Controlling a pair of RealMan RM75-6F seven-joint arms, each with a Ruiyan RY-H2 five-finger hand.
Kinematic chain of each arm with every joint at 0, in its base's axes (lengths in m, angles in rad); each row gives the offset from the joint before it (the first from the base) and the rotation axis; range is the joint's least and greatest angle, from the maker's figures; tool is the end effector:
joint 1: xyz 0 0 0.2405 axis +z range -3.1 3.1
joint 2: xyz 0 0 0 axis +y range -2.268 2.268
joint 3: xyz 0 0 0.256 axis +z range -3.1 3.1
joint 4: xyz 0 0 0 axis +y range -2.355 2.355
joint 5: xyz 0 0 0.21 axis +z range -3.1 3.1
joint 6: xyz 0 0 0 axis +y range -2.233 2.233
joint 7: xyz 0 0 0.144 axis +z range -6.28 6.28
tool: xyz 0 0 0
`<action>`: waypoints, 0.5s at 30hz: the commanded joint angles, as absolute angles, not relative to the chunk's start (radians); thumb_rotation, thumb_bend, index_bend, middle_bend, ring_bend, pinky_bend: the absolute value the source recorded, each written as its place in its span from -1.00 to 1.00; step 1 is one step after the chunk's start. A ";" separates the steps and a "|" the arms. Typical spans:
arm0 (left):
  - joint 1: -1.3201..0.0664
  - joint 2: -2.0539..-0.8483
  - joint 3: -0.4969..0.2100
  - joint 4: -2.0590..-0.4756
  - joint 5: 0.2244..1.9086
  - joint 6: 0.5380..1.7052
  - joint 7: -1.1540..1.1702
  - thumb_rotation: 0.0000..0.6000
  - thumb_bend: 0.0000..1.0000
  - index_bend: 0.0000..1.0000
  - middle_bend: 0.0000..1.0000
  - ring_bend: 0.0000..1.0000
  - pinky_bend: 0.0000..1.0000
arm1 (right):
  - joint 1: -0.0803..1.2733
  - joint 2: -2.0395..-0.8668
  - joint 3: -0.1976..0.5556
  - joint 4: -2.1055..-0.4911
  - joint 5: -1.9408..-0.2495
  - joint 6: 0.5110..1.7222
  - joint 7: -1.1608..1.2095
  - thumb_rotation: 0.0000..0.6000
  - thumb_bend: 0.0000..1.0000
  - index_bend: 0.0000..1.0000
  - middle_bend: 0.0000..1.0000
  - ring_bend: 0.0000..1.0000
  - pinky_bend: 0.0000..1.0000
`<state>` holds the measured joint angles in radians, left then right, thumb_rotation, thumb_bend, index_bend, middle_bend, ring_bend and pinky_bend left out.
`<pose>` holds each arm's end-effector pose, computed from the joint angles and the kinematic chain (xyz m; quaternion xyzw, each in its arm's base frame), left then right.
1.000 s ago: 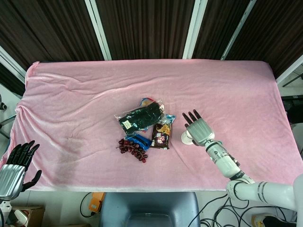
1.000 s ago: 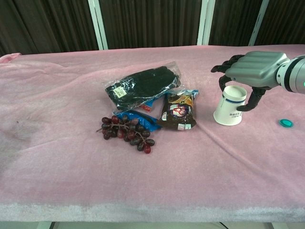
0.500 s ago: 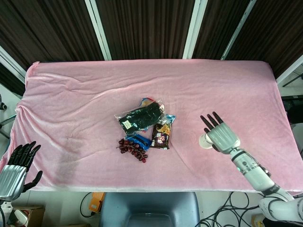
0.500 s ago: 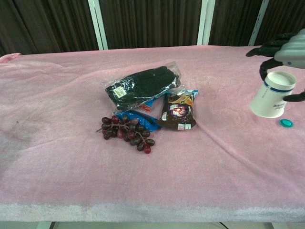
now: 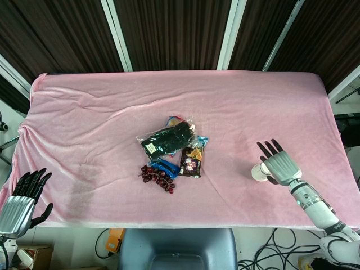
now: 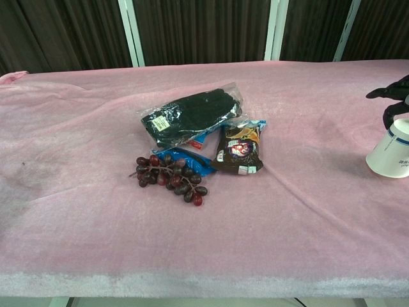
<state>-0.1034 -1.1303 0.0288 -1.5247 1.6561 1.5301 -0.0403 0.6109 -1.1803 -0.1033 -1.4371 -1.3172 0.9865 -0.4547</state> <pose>-0.3075 0.1697 0.1495 -0.6551 -0.3488 -0.3986 0.5388 -0.2876 -0.3070 0.0928 0.8264 -0.2015 0.1418 0.5062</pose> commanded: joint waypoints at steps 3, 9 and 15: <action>-0.104 -1.130 0.029 -1.524 1.654 1.528 -0.041 1.00 -0.20 -1.00 -1.00 -1.00 -0.90 | 0.602 -1.200 -0.092 -1.404 -1.315 0.965 -0.448 1.00 -0.12 0.19 -0.97 -1.00 -1.00; -0.104 -1.131 0.029 -1.524 1.654 1.528 -0.039 1.00 -0.20 -1.00 -1.00 -1.00 -0.90 | 0.597 -1.219 -0.077 -1.375 -1.313 0.945 -0.434 1.00 -0.12 -0.38 -0.96 -1.00 -1.00; -0.104 -1.131 0.028 -1.523 1.653 1.528 -0.040 1.00 -0.20 -1.00 -1.00 -1.00 -0.90 | 0.580 -1.188 -0.066 -1.410 -1.311 0.957 -0.428 1.00 -0.14 -1.00 -1.00 -1.00 -1.00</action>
